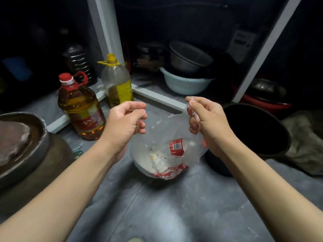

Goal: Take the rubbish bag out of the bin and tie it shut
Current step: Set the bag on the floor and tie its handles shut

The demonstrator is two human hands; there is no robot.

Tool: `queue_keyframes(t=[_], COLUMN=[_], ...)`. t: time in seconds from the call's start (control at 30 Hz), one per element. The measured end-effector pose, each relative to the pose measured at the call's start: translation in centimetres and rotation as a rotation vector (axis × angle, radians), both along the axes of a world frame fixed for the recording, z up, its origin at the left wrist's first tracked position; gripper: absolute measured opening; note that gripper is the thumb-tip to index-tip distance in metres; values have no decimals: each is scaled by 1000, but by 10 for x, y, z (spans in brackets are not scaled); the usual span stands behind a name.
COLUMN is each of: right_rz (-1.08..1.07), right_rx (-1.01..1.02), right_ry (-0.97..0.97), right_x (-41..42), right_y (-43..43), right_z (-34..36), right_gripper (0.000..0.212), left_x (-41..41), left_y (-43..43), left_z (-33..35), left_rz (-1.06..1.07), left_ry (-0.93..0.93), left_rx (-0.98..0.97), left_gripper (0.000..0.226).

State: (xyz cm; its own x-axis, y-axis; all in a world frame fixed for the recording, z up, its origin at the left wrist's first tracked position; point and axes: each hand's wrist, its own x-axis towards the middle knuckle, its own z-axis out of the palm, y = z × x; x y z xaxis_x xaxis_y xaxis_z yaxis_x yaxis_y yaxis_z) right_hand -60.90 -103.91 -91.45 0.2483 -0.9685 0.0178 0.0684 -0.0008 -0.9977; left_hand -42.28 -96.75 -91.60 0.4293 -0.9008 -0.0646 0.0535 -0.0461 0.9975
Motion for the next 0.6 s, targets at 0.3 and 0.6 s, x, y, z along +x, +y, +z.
queue_keyframes(t=[0.3,0.6], right_rz=[31,30], right_rx=[36,80], right_ry=[11,44], right_x=[13,9], right_y=[4,7], right_z=[-51,-77], right_gripper=[18,24], left_x=[9,5], left_y=[0,2], left_z=[-51,-74], left_rz=[49,34], left_ry=[-45,-77], left_rx=[16,57], left_gripper=[16,15])
